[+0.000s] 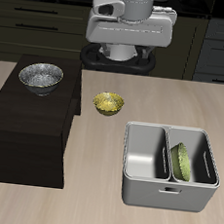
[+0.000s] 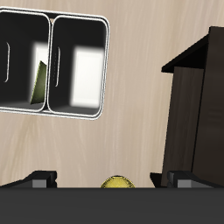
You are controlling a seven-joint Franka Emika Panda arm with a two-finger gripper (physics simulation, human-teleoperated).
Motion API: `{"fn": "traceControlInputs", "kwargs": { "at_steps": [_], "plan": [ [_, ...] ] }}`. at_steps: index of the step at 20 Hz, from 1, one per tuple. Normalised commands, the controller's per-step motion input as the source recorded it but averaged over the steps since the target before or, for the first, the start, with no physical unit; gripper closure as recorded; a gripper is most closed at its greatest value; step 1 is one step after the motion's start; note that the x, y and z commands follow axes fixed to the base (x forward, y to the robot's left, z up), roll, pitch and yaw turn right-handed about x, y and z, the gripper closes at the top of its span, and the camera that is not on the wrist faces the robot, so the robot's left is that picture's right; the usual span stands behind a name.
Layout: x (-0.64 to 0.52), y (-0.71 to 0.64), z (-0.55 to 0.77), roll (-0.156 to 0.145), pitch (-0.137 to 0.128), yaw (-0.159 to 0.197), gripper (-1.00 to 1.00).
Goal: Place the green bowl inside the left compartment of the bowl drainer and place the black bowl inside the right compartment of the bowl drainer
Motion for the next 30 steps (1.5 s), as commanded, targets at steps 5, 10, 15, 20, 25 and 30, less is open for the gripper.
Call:
{"fn": "traceControlInputs", "kwargs": {
  "at_steps": [5, 10, 15, 20, 25, 30],
  "plan": [
    [-0.08, -0.44, 0.04, -0.03, -0.008, -0.022, -1.0],
    [-0.09, -0.54, 0.0, -0.032, 0.009, -0.024, -1.0],
    [-0.09, -0.37, 0.07, -0.019, -0.014, 0.023, -1.0],
    [-0.03, -0.3, 0.1, -0.009, -0.013, 0.015, -1.0],
    [-0.02, -0.43, 0.08, -0.026, -0.002, -0.011, -1.0],
    [-0.02, -0.24, 0.0, -0.003, 0.006, 0.03, -1.0]
  ]
}}
